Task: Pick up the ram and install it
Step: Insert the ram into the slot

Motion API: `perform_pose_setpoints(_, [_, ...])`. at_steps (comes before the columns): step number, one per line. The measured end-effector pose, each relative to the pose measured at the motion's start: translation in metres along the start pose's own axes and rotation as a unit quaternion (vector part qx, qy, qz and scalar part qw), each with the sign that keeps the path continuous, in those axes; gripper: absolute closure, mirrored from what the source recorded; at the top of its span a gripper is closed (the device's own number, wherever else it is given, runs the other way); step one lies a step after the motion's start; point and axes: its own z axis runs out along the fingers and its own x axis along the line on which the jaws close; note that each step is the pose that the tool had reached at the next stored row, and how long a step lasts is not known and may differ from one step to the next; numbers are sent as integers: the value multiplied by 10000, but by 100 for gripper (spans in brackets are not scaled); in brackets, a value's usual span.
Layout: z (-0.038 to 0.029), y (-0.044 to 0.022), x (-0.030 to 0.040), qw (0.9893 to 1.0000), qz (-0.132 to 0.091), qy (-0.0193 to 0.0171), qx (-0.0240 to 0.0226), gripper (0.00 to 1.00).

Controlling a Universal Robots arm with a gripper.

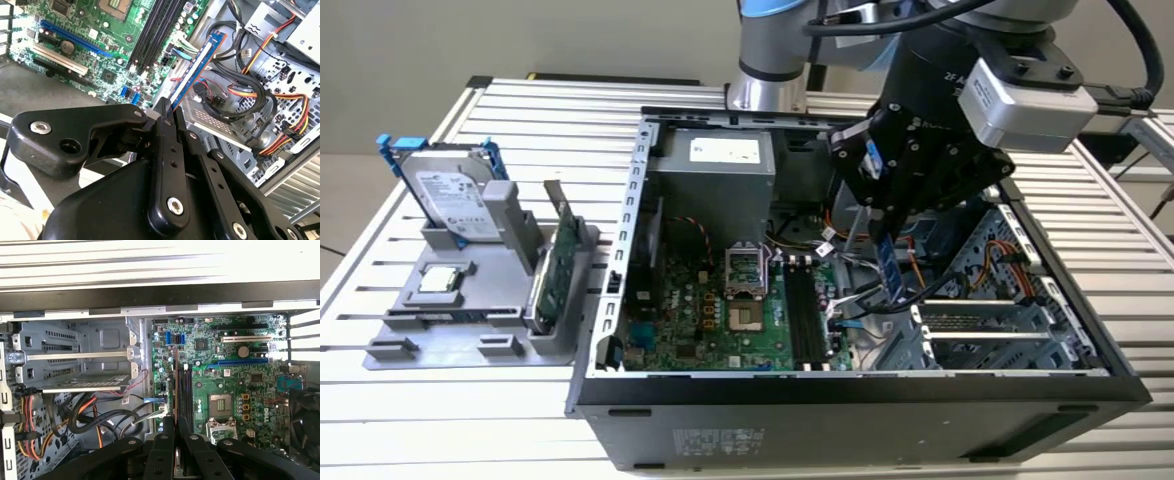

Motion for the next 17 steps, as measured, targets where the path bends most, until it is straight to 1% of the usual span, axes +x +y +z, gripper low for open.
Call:
perform_pose_setpoints(5, [14,-2,0,10000,0,0,0,100])
perform_pose_setpoints(12, [57,-17,0,10000,0,0,1,100])
perform_pose_setpoints(17, [88,-55,-2,10000,0,0,0,100])
